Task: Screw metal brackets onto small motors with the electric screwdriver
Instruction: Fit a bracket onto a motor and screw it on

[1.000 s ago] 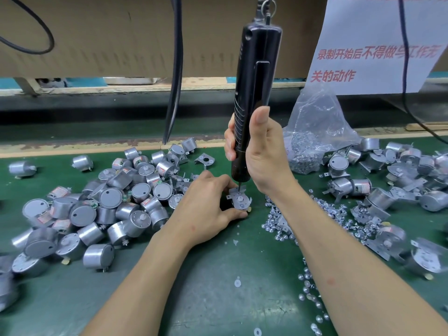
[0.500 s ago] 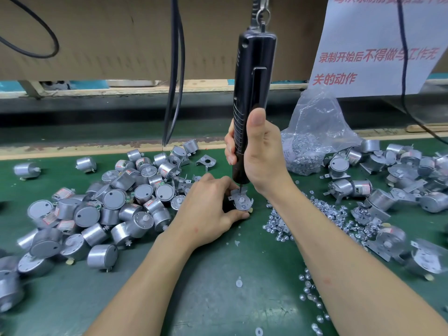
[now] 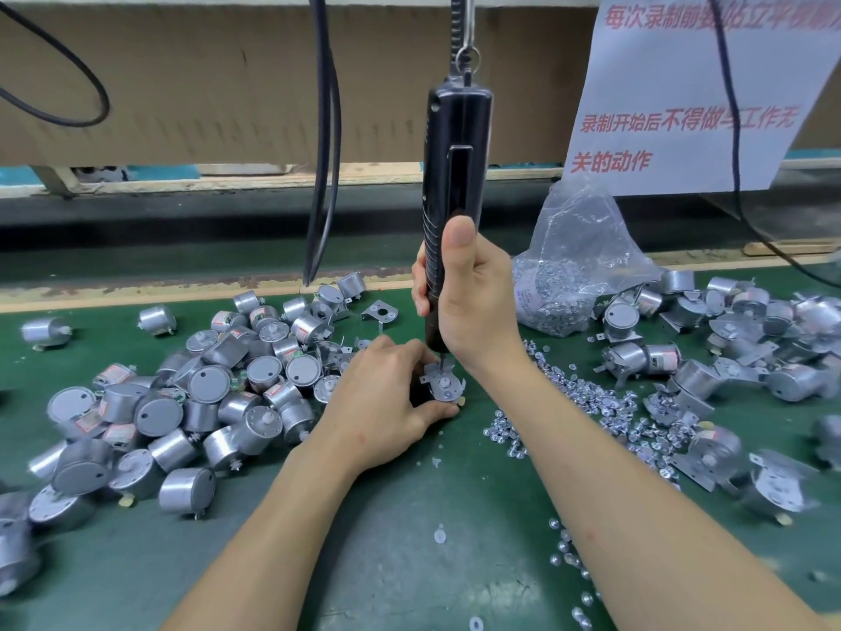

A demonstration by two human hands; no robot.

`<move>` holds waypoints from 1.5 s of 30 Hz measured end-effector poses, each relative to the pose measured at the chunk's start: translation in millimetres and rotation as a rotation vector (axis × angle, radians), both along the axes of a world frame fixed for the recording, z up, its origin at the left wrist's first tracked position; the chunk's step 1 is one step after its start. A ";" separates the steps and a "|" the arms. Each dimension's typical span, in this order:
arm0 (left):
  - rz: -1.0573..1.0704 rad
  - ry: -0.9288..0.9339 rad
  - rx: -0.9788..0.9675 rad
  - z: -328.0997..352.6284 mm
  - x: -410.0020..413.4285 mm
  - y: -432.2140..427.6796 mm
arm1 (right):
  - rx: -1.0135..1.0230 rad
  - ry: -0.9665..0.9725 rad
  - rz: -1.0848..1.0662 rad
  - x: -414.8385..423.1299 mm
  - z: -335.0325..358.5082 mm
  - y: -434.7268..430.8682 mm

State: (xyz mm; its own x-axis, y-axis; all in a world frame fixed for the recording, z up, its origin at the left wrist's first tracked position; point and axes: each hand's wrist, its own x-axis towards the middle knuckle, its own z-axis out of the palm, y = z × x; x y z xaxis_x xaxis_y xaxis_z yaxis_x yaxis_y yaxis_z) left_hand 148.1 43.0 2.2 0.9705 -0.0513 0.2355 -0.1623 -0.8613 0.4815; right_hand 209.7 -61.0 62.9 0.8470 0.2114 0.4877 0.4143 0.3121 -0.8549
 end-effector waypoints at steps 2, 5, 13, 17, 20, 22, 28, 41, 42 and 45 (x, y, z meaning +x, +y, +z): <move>0.000 0.003 0.015 0.9 -0.3 0.4 | -0.015 0.003 -0.040 -0.7 -1.0 0.7; 0.003 -0.006 0.048 4.9 -1.0 -0.6 | -0.100 -0.003 -0.135 -4.4 -2.3 0.0; 0.082 0.006 -0.047 8.4 -23.9 -4.8 | -0.533 0.132 -0.330 -43.0 -21.2 -50.5; 0.001 0.021 -0.432 8.2 -39.8 -25.4 | -0.834 0.226 -0.214 -62.3 -30.8 -78.9; -0.053 -0.002 -0.594 8.7 -47.0 -50.1 | -0.866 0.288 -0.197 -69.3 -29.4 -94.3; -0.061 -0.025 -0.644 6.0 -49.4 -63.4 | -0.871 0.314 -0.184 -70.7 -24.7 -102.8; 0.000 -0.124 -0.580 3.6 -51.1 -86.4 | -0.597 0.514 -0.144 -69.5 -13.9 -130.7; 0.155 -0.846 -0.589 47.7 -59.1 -120.4 | 0.596 1.025 -0.032 -49.7 7.1 -191.2; 0.111 -0.822 -0.553 49.0 -57.8 -125.0 | 0.743 1.001 -0.073 -45.3 13.8 -199.4; -0.051 -0.587 -0.455 50.0 -53.5 -133.6 | 1.248 0.889 -0.023 -39.7 27.7 -210.6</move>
